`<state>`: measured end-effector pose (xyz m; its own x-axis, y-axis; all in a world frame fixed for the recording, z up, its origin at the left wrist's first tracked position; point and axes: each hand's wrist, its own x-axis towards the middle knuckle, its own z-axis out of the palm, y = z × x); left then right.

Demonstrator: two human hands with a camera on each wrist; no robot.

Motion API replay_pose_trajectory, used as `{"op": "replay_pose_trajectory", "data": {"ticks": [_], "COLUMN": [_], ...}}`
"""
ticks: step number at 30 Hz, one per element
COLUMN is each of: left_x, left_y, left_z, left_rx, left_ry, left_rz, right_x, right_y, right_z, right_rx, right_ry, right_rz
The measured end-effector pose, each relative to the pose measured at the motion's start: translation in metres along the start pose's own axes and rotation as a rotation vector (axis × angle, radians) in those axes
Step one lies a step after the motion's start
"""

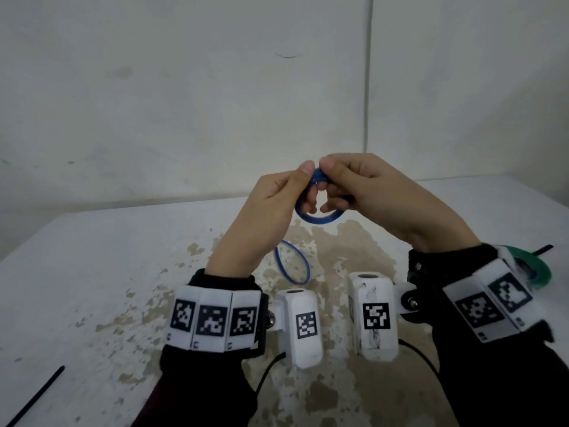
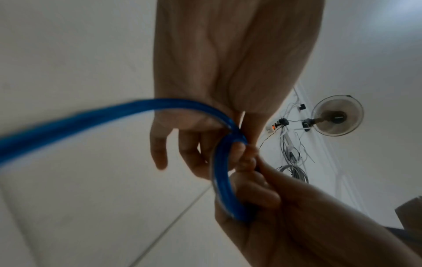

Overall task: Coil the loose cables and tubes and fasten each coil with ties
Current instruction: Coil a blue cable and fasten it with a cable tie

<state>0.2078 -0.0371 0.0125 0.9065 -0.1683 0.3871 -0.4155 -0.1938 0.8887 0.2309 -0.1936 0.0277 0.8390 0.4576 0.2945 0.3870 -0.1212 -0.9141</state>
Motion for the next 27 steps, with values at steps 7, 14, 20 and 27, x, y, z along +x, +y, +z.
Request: {"op": "replay_pose_trajectory", "data": {"ticks": [7, 14, 20, 27], "left_x": [-0.001, -0.004, 0.001, -0.004], "left_y": [-0.004, 0.002, -0.004, 0.009], "left_z": [-0.008, -0.008, -0.008, -0.001], "left_rx": [0.051, 0.132, -0.123, 0.03], "left_ry": [-0.035, -0.088, -0.039, 0.057], "left_rz": [-0.025, 0.012, -0.055, 0.03], "right_x": [0.001, -0.003, 0.002, 0.004], "right_y": [0.004, 0.001, 0.001, 0.001], "right_z": [-0.002, -0.002, 0.004, 0.01], "right_rx": [0.004, -0.046, -0.007, 0.009], "right_ry": [-0.05, -0.128, 0.076, 0.194], "right_rz": [0.099, 0.041, -0.024, -0.052]}}
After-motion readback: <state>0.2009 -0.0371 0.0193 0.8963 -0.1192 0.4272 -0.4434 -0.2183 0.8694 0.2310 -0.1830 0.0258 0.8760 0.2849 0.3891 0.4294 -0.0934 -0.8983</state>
